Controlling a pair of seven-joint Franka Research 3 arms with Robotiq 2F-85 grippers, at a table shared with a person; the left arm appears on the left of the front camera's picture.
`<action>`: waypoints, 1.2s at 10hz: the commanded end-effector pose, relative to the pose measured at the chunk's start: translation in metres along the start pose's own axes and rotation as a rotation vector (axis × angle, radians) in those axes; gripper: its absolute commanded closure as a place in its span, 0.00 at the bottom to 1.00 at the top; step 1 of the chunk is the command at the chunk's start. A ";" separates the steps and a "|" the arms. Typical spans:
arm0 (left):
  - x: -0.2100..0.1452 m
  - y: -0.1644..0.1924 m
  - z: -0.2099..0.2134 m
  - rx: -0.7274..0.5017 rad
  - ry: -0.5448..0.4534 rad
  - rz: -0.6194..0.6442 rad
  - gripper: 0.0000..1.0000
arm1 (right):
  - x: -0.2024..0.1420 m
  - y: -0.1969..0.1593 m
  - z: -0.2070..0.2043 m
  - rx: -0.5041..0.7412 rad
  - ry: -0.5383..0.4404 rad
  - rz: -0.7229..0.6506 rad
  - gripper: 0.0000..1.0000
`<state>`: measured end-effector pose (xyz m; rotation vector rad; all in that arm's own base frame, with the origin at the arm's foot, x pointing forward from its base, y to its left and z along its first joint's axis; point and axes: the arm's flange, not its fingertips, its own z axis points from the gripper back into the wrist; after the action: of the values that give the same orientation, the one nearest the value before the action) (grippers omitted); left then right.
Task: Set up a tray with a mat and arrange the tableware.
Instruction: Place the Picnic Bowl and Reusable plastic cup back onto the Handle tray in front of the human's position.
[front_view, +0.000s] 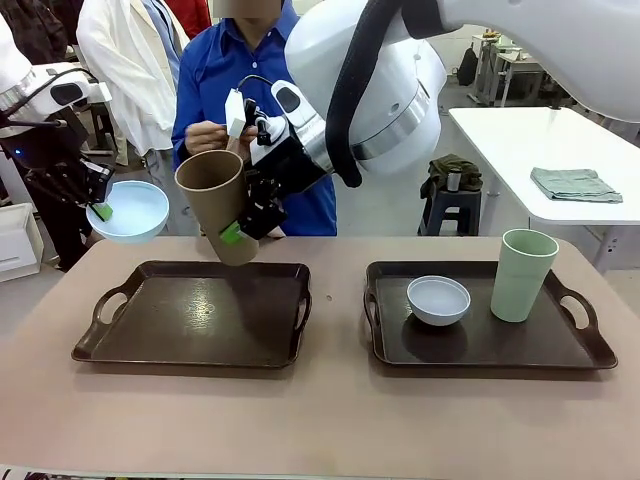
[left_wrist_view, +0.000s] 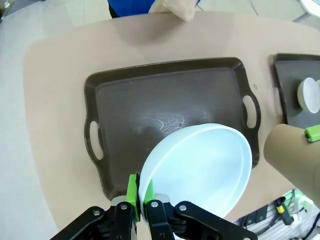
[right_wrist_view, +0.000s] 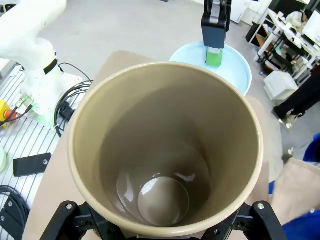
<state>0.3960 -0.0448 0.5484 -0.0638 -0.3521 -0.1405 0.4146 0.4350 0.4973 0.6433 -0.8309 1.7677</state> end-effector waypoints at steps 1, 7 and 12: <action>0.002 0.001 0.000 -0.013 -0.011 -0.008 1.00 | 0.001 -0.002 0.000 0.003 -0.009 0.008 1.00; 0.002 0.001 0.000 -0.013 -0.011 -0.008 1.00 | 0.001 -0.002 0.000 0.003 -0.009 0.008 1.00; 0.002 0.001 0.000 -0.013 -0.011 -0.008 1.00 | 0.001 -0.002 0.000 0.003 -0.009 0.008 1.00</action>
<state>0.3960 -0.0447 0.5484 -0.0640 -0.3522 -0.1404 0.4148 0.4349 0.4974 0.6431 -0.8311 1.7674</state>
